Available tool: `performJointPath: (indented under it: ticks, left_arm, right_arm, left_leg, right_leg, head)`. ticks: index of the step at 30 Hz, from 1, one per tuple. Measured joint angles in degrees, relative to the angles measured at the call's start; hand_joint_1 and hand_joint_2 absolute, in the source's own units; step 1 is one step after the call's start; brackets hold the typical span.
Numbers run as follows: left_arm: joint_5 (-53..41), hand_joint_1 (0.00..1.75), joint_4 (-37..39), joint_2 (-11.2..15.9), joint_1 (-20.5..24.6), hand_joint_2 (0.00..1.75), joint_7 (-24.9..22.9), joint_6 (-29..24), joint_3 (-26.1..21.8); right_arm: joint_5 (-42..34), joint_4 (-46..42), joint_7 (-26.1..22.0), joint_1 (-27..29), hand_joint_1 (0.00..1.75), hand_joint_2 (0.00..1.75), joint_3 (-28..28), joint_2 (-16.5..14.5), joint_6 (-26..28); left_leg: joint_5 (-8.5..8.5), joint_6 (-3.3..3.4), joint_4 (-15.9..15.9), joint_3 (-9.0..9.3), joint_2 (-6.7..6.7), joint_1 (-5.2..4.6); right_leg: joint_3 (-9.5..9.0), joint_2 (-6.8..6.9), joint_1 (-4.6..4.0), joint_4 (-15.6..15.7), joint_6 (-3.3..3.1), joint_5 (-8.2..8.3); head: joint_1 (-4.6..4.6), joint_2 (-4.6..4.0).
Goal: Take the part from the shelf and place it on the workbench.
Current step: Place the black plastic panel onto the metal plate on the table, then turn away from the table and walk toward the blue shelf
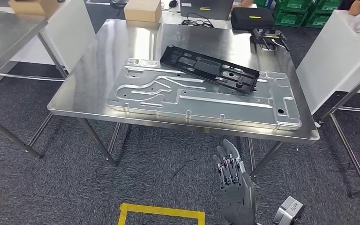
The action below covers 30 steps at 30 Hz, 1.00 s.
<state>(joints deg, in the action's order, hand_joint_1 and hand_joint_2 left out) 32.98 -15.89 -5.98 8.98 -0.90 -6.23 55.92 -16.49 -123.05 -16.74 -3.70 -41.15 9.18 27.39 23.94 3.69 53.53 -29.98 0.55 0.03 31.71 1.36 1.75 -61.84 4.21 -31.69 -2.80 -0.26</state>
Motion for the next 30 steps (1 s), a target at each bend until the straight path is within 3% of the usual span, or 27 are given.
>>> performJointPath:
  ticks: [2,3,4,5,7,9,11,13,14,16,18,19,20,22,24,27,29,30]
  left_arm:
    - [-0.02,0.0,0.0,-0.01,-0.03,0.0,-0.04,0.03,-0.01]
    - [-0.05,0.0,0.0,-0.02,-0.04,0.0,-0.07,0.04,-0.01]
    - [-0.08,0.0,0.0,-0.01,-0.04,0.0,-0.09,0.04,-0.01]
    - [-0.11,0.0,0.0,-0.01,-0.02,0.0,-0.13,0.04,-0.01]
    - [-0.17,0.0,-0.01,-0.08,0.03,0.0,-0.27,0.04,-0.01]
    - [-0.27,0.0,-0.02,-0.15,0.12,0.0,-0.43,0.02,-0.01]
    - [-0.39,0.0,-0.02,-0.14,0.14,0.0,-0.52,0.01,-0.01]
    - [-0.58,0.0,-0.01,-0.1,0.13,0.0,-0.55,-0.04,-0.01]
    - [-0.73,0.0,-0.01,-0.07,0.23,0.0,-0.57,-0.1,-0.01]
    - [-0.99,0.0,-0.02,-0.03,0.64,0.0,-0.72,-0.24,-0.02]
    - [-1.23,0.0,-0.02,-0.01,1.05,0.0,-1.07,-0.36,-0.06]
    - [-1.39,0.0,-0.02,0.0,1.11,0.0,-1.33,-0.4,-0.08]
    - [-1.56,0.0,-0.02,0.01,1.05,0.0,-1.62,-0.43,-0.09]
    - [-1.87,0.0,-0.01,0.07,0.7,0.0,-2.25,-0.45,-0.09]
    - [-2.07,0.0,0.0,0.13,0.43,0.0,-2.63,-0.44,-0.09]
    - [-2.16,0.0,-0.01,0.15,0.31,0.0,-2.92,-0.4,-0.09]
    - [-2.23,0.0,-0.01,0.17,0.34,0.0,-3.12,-0.37,-0.1]
    - [-2.29,0.0,-0.01,0.19,0.39,0.0,-3.29,-0.33,-0.11]
  right_arm:
    - [-0.18,0.18,-0.07,0.24,0.0,0.0,0.18,0.01,-0.1]
    - [-0.25,0.26,-0.09,0.35,0.0,0.0,0.22,0.02,-0.13]
    - [-0.28,0.32,-0.12,0.44,0.0,0.0,0.27,0.02,-0.14]
    - [-0.31,0.36,-0.16,0.49,0.0,0.0,0.32,0.02,-0.14]
    - [-0.35,0.37,-0.28,0.55,0.0,0.0,0.41,0.02,-0.16]
    - [-0.4,0.38,-0.44,0.57,0.0,0.0,0.45,0.02,-0.22]
    - [-0.44,0.39,-0.56,0.56,0.0,0.0,0.47,0.02,-0.32]
    - [-0.59,0.39,-0.64,0.58,0.0,0.0,0.48,-0.02,-0.38]
    - [-0.77,0.39,-0.72,0.63,0.0,0.0,0.48,-0.04,-0.39]
    - [-1.37,0.44,-0.97,0.82,0.0,0.0,0.51,-0.05,-0.4]
    - [-2.02,0.6,-1.29,0.97,0.0,0.0,0.55,-0.04,-0.4]
    - [-2.28,0.7,-1.45,0.99,0.0,0.0,0.56,-0.04,-0.42]
    - [-2.54,0.81,-1.61,1.0,0.0,0.0,0.59,-0.04,-0.43]
    - [-2.83,0.98,-1.86,1.0,0.0,0.0,0.68,-0.04,-0.5]
    - [-2.99,1.11,-2.01,1.0,0.0,0.0,0.87,-0.04,-0.65]
    - [-3.17,1.33,-2.13,0.96,0.0,0.0,1.05,-0.06,-0.94]
    - [-3.3,1.48,-2.22,0.95,0.0,0.0,1.16,-0.07,-1.1]
    - [-3.39,1.58,-2.26,0.97,0.0,0.0,1.23,-0.07,-1.18]
  left_leg:
    - [-0.15,0.51,0.02,-0.15,-1.03,-0.52]
    - [-0.21,0.65,0.04,-0.15,-1.67,-0.78]
    - [-0.25,0.73,0.05,-0.09,-2.31,-0.99]
    - [-0.27,0.76,0.06,0.03,-3.01,-1.16]
    - [-0.27,0.75,0.15,0.13,-4.22,-1.42]
    - [-0.36,0.54,0.27,-0.17,-5.15,-1.5]
    - [-0.54,0.12,0.3,-0.55,-6.06,-1.46]
    - [0.55,-0.62,1.86,-1.32,-5.15,-1.47]
    - [2.07,-1.1,4.34,-2.43,-4.08,-1.39]
    - [6.22,-2.13,12.5,-6.11,-2.0,-0.77]
    - [8.16,-2.9,18.38,-8.63,-1.42,-0.05]
    - [7.43,-3.2,17.92,-8.18,-1.22,0.26]
    - [5.72,-3.43,14.92,-6.49,-0.83,0.52]
    - [2.0,-3.59,5.79,-1.76,1.39,0.59]
    - [0.61,-2.88,0.73,0.37,3.02,0.24]
    - [0.51,-1.36,0.31,-0.1,1.76,-0.1]
    - [0.13,-0.49,0.07,-0.1,0.61,0.03]
    - [-0.04,-0.13,-0.01,-0.08,0.04,0.11]
  right_leg:
    - [4.4,-0.89,-0.38,-8.65,-0.37,-3.0]
    - [5.44,-0.99,-0.61,-10.33,-0.67,-2.87]
    - [5.23,-1.11,-0.8,-9.39,-1.04,-1.55]
    - [3.8,-1.46,-0.97,-5.95,-1.51,0.7]
    - [-0.12,-3.48,-1.21,3.0,-2.41,4.86]
    - [-2.03,-4.84,-1.39,7.56,-2.72,6.25]
    - [-2.11,-4.08,-1.39,8.0,-2.78,6.35]
    - [-2.26,-2.95,-1.07,8.37,-3.08,6.61]
    - [-2.32,-2.33,-0.88,8.54,-3.22,6.72]
    - [-2.27,-1.02,-0.8,8.56,-3.34,6.71]
    - [-2.22,0.33,-0.71,8.55,-3.3,6.66]
    - [-2.27,0.92,-0.63,8.54,-3.23,6.61]
    - [-2.39,1.45,-0.53,8.53,-3.11,6.54]
    - [-2.69,2.34,-0.51,8.47,-2.61,6.31]
    - [-2.73,3.19,-0.76,8.36,-1.99,6.16]
    - [-2.78,4.31,-0.71,8.23,-1.08,5.91]
    - [-1.74,2.62,-0.45,5.29,-0.63,3.71]
    - [-0.23,1.2,-0.38,1.74,-0.51,1.69]
  head:
    - [0.0,0.01]
    - [0.0,0.01]
    - [0.0,0.01]
    - [0.0,0.0]
    - [0.01,0.0]
    - [0.01,0.01]
    - [-0.01,0.0]
    - [-0.05,0.0]
    - [-0.08,0.0]
    - [-0.13,0.0]
    - [-0.13,0.0]
    - [-0.13,0.0]
    - [-0.13,0.0]
    - [-0.14,0.0]
    - [-0.12,0.0]
    - [-0.09,0.01]
    - [-0.04,0.01]
    - [-0.02,0.0]
